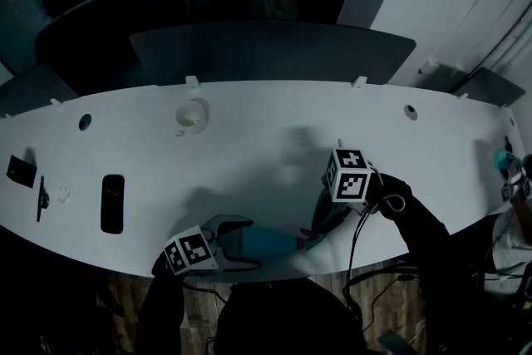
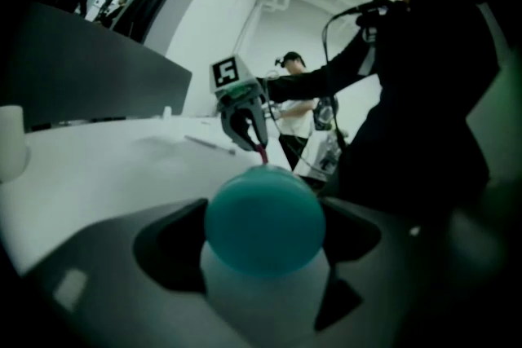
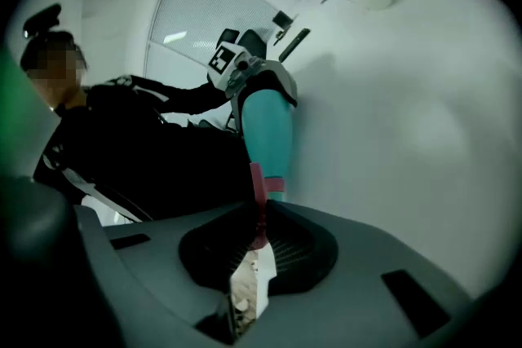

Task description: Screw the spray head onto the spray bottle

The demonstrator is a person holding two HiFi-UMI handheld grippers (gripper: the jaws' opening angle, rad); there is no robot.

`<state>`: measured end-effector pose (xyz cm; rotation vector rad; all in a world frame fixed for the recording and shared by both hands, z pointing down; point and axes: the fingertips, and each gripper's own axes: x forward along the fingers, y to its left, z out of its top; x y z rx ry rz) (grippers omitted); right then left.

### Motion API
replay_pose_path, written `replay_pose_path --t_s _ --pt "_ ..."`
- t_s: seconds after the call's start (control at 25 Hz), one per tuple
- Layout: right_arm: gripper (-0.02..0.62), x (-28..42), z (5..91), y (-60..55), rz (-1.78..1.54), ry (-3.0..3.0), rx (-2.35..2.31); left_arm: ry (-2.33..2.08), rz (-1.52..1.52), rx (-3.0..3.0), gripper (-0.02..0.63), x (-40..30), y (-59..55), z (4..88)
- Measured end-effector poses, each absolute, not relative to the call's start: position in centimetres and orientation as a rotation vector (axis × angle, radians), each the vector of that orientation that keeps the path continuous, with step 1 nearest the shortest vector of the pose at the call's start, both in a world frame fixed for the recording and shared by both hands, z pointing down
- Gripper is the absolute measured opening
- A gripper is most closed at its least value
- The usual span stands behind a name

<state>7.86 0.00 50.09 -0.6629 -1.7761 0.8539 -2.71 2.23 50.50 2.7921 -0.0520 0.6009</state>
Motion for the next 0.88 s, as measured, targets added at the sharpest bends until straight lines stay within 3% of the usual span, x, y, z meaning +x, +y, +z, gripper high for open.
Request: replay_pose_path --t_s 0.28,0.48,0.64,0.88 --pt "0.003 4.6 53.5 -1.5 1.017 -1.759 -0.628 -0.085 0.565 2.746 0.42 -2.3 2.5 51.6" --pt "0.005 3.9 52.9 -3.6 0.708 -1.909 -0.501 -0.161 0.585 2.716 0.42 -2.2 1.2 51.9" --pt "0.01 7.1 52.2 -3.7 0.138 -2.026 -0.246 -0.208 0.647 2.695 0.42 -2.2 1.0 52.6" --pt "0.298 10.6 56.6 -0.2 -0.387 -1.838 -0.143 -0.23 0.63 2.609 0.42 -2.2 0.4 52.5"
